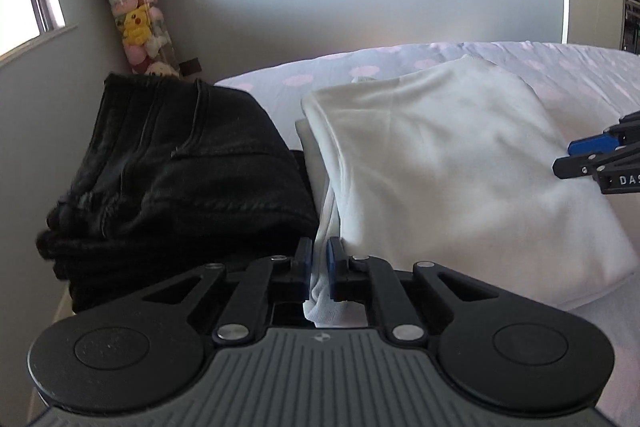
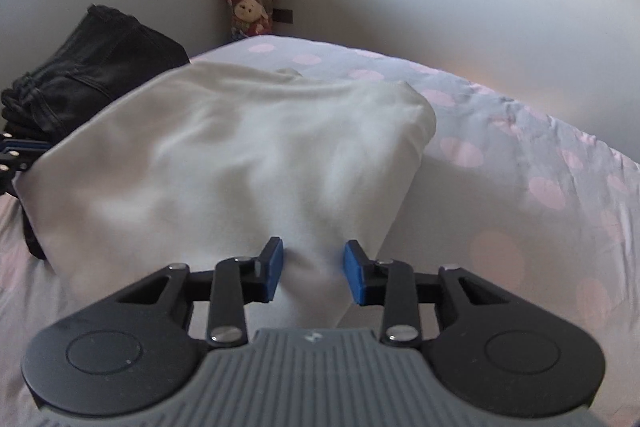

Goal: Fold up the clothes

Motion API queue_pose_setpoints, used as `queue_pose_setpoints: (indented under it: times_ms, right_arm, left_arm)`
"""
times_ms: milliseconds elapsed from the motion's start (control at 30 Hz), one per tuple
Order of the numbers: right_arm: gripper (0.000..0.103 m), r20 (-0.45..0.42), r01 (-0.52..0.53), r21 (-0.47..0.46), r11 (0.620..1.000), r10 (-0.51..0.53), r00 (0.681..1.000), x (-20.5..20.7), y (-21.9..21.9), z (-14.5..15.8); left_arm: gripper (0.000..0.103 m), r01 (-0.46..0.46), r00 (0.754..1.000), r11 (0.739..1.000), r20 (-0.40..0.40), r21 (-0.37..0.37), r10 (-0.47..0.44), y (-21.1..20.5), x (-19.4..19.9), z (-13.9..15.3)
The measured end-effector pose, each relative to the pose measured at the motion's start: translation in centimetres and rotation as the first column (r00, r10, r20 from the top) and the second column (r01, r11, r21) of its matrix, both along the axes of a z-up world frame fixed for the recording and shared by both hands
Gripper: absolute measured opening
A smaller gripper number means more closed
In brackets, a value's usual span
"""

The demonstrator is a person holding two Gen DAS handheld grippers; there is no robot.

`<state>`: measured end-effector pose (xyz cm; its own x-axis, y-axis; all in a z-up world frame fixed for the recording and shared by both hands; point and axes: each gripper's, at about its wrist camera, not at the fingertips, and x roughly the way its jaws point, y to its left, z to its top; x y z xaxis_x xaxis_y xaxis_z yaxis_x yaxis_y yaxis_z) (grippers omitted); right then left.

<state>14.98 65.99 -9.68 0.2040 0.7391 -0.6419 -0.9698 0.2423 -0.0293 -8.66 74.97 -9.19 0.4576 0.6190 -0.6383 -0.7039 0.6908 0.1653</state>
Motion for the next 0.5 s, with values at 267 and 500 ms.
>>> queue_pose_setpoints:
  times_ms: [267,500]
  right_arm:
    - [0.035,-0.031,0.048,-0.037,0.998,-0.049,0.998,1.6,2.4,-2.6]
    - [0.036,-0.043,0.068,-0.044,0.997,-0.070,0.997,1.3,2.5,-2.3]
  left_arm:
    - [0.008,-0.039,0.999,0.997,0.019,-0.059,0.040,1.2,0.5,-3.8]
    - [0.006,-0.050,0.998,0.998,-0.034,-0.046,0.048,1.1,1.6,-3.8]
